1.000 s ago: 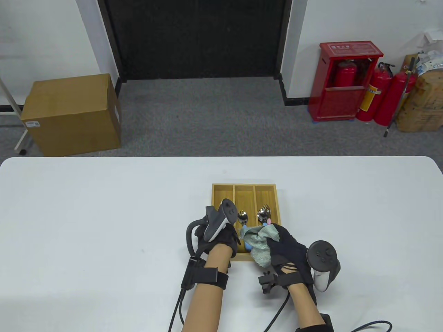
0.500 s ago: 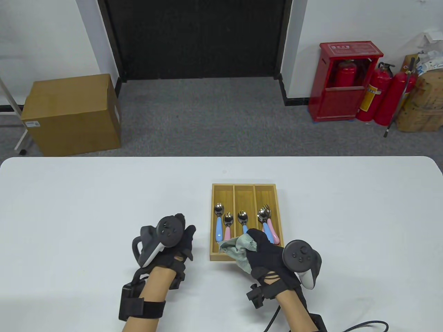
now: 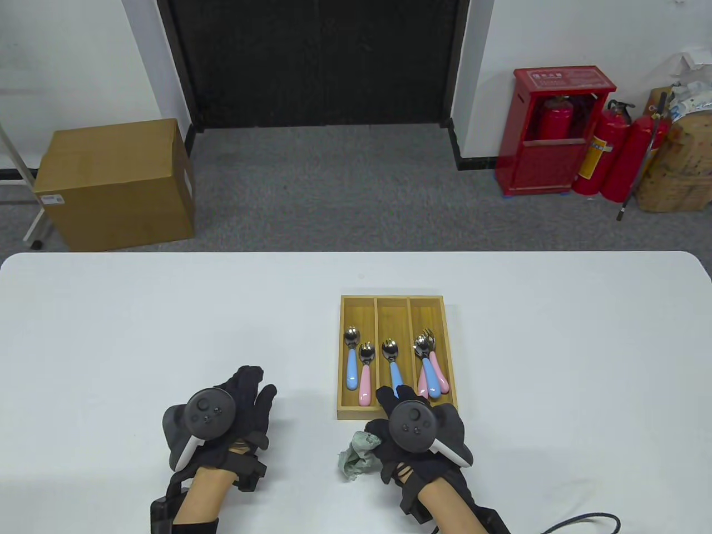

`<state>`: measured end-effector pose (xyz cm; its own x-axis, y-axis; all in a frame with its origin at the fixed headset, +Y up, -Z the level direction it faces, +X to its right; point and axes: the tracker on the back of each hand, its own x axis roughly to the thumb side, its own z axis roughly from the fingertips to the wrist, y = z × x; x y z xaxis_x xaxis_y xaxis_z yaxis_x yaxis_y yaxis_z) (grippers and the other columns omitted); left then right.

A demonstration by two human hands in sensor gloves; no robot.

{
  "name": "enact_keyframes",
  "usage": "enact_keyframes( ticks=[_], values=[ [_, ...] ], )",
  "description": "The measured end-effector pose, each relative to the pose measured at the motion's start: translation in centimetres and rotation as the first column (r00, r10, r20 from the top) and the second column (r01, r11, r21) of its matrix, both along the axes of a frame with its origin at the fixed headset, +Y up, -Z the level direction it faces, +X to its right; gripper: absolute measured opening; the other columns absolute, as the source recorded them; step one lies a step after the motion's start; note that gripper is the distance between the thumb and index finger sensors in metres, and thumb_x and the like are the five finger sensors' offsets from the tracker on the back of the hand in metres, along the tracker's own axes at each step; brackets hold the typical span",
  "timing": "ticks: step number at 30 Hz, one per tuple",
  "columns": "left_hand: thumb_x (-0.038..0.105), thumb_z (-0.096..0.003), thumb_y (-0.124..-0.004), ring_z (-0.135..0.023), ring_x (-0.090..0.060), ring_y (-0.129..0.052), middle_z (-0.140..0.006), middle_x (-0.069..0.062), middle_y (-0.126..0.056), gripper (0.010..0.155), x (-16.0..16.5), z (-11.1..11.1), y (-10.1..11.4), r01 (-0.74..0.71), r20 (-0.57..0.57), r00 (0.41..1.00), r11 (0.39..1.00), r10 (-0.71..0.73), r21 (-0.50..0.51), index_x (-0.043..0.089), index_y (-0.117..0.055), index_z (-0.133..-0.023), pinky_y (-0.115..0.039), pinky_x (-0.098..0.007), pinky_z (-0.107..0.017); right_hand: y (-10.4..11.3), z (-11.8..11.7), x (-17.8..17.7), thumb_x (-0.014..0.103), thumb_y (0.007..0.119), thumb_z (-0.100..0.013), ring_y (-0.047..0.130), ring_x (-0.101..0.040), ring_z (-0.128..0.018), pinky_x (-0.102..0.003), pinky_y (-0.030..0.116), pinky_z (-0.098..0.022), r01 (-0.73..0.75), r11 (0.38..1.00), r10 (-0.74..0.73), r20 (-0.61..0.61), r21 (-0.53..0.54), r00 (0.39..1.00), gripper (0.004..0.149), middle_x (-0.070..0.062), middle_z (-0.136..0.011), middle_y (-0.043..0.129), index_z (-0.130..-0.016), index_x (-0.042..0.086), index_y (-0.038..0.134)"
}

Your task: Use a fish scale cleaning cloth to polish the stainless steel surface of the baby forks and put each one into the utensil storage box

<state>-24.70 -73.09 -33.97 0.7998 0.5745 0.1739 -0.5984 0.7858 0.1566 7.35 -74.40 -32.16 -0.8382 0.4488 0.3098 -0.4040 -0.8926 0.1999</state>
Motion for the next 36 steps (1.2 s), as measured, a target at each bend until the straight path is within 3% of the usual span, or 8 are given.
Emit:
enact_keyframes(
  ticks=[6, 8, 11, 14, 20, 27, 31, 36],
  values=[
    [0.055, -0.0532, -0.064, -0.091, -0.042, -0.083, -0.107, -0.017, -0.068, 0.062, 0.8, 0.4, 0.2, 0.021, 0.036, 0.999, 0.999, -0.022, 0.024, 0.018, -0.062, -0.103, -0.051, -0.069, -0.067, -2.3, -0.2, -0.4, 0.03, 0.091, -0.039, 0.01, -0.046, -0.097, -0.069, 0.014, -0.064, -0.171, 0.979, 0.172, 0.0, -0.109, 0.985, 0.045, -0.009, -0.111, 0.029, -0.08, 0.012, 0.09],
    [0.055, -0.0532, -0.064, -0.091, -0.042, -0.084, -0.107, -0.017, -0.069, 0.062, 1.2, 0.5, 0.1, 0.034, 0.048, 0.998, 0.999, -0.036, 0.027, 0.018, -0.062, -0.103, -0.051, -0.069, -0.067, -2.4, -0.2, -0.5, 0.031, 0.09, -0.039, 0.01, -0.047, -0.097, -0.07, 0.014, -0.063, -0.148, 0.983, 0.15, 0.006, -0.109, 0.989, 0.046, -0.011, -0.111, 0.027, -0.082, 0.013, 0.088],
    [0.055, -0.0532, -0.064, -0.091, -0.042, -0.084, -0.107, -0.017, -0.069, 0.062, 1.7, 0.6, -0.1, 0.06, 0.064, 0.996, 0.998, -0.062, 0.028, 0.018, -0.062, -0.103, -0.05, -0.069, -0.067, -2.6, -0.1, -0.6, 0.035, 0.091, -0.039, 0.009, -0.047, -0.097, -0.07, 0.012, -0.063, -0.185, 0.973, 0.183, -0.023, -0.142, 0.983, 0.059, -0.015, -0.111, 0.021, -0.09, 0.011, 0.077],
    [0.055, -0.0532, -0.064, -0.092, -0.042, -0.082, -0.108, -0.017, -0.068, 0.062, 2.1, 0.7, -0.3, 0.072, 0.079, 0.994, 0.997, -0.075, 0.036, 0.018, -0.062, -0.103, -0.049, -0.069, -0.068, -1.9, -0.1, -0.3, 0.039, 0.091, -0.038, 0.007, -0.048, -0.097, -0.071, 0.01, -0.063, -0.163, 0.968, 0.159, -0.035, -0.193, 0.987, 0.073, -0.018, -0.11, 0.015, -0.099, 0.011, 0.063],
    [0.055, -0.0531, -0.065, -0.095, -0.043, -0.078, -0.11, -0.015, -0.065, 0.063, 2.4, 0.7, -0.3, 0.082, 0.093, 0.992, 0.996, -0.085, 0.035, 0.019, -0.061, -0.104, -0.046, -0.07, -0.069, 1.4, 0.0, 1.8, 0.041, 0.092, -0.036, 0.013, -0.05, -0.098, -0.071, 0.011, -0.063, -0.015, 0.993, 0.015, 0.003, -0.12, 1.0, 0.078, -0.02, -0.11, 0.019, -0.1, 0.01, 0.061],
    [0.063, -0.0522, -0.064, -0.116, -0.039, -0.034, -0.123, -0.004, -0.04, 0.071, 3.8, 0.7, -0.7, 0.146, 0.144, 0.979, 0.989, -0.147, 0.021, 0.025, -0.054, -0.111, -0.024, -0.065, -0.073, 2.1, -1.0, 3.8, 0.051, 0.075, -0.044, 0.028, -0.049, -0.1, -0.07, 0.024, -0.067, -0.059, 0.991, 0.05, 0.079, 0.119, 0.996, 0.073, -0.018, -0.112, 0.031, -0.103, 0.015, 0.053],
    [0.068, -0.0518, -0.062, -0.117, -0.034, -0.014, -0.124, 0.0, -0.021, 0.08, 4.7, 0.7, -1.3, 0.21, 0.162, 0.967, 0.976, -0.198, -0.061, 0.026, -0.039, -0.115, -0.009, -0.062, -0.07, 1.3, -2.0, 4.9, 0.056, 0.071, -0.044, 0.026, -0.047, -0.101, -0.07, 0.024, -0.068, -0.123, 0.986, 0.104, 0.157, 0.113, 0.982, 0.081, -0.016, -0.113, 0.028, -0.105, 0.015, 0.037],
    [0.071, -0.0514, -0.06, -0.115, -0.03, -0.002, -0.123, 0.001, -0.01, 0.084, 4.9, 0.7, -1.6, 0.249, 0.161, 0.959, 0.964, -0.233, -0.088, 0.027, -0.027, -0.115, -0.004, -0.06, -0.069, -0.1, -3.3, 6.4, 0.06, 0.067, -0.043, 0.015, -0.045, -0.101, -0.069, 0.017, -0.068, -0.174, 0.983, 0.158, 0.226, 0.052, 0.961, 0.088, -0.017, -0.11, 0.017, -0.103, 0.012, 0.024]
  ],
)
